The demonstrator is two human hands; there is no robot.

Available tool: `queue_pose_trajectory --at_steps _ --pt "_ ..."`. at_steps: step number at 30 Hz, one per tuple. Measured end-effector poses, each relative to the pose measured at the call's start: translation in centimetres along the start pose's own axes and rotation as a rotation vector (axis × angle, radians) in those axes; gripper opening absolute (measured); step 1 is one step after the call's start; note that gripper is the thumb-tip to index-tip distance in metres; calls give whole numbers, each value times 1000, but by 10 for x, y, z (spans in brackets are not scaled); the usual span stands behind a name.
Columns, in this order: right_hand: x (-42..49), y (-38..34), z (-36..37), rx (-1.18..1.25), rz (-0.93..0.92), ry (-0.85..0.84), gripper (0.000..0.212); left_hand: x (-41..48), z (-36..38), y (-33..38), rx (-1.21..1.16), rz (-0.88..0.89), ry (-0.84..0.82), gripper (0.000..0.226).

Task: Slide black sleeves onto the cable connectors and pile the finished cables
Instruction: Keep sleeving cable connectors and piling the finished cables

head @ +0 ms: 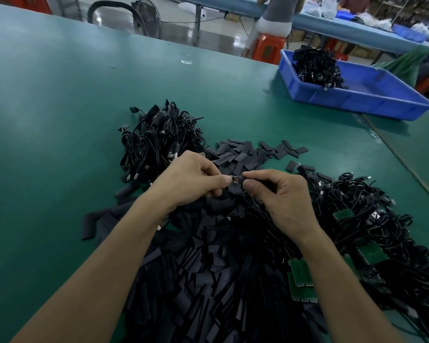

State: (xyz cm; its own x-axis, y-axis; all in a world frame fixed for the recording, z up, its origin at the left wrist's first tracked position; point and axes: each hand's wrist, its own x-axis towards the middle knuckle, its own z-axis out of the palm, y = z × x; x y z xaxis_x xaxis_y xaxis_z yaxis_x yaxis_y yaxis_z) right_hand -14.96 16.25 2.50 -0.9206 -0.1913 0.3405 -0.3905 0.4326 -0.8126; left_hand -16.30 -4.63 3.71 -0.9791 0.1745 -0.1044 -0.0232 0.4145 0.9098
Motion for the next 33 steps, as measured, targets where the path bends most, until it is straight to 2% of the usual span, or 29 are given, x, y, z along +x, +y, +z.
queue_pose_trajectory --at_steps 6,15,26,29,31,33 --pt "3 -2 0 -26 -3 -48 22 -1 1 2 -50 4 -30 15" --pt "-1 -3 5 58 4 25 20 -1 -1 3 -124 24 -65 10" --pt "1 -7 9 102 41 1 28 0 0 0 -84 57 -97 9" --pt "0 -7 12 83 44 83 32 0 3 1 -125 44 -97 8" --pt "-1 -6 14 124 94 222 35 1 6 2 -144 45 -72 10" --pt "-2 -7 20 206 144 364 30 1 9 1 -142 50 -40 11"
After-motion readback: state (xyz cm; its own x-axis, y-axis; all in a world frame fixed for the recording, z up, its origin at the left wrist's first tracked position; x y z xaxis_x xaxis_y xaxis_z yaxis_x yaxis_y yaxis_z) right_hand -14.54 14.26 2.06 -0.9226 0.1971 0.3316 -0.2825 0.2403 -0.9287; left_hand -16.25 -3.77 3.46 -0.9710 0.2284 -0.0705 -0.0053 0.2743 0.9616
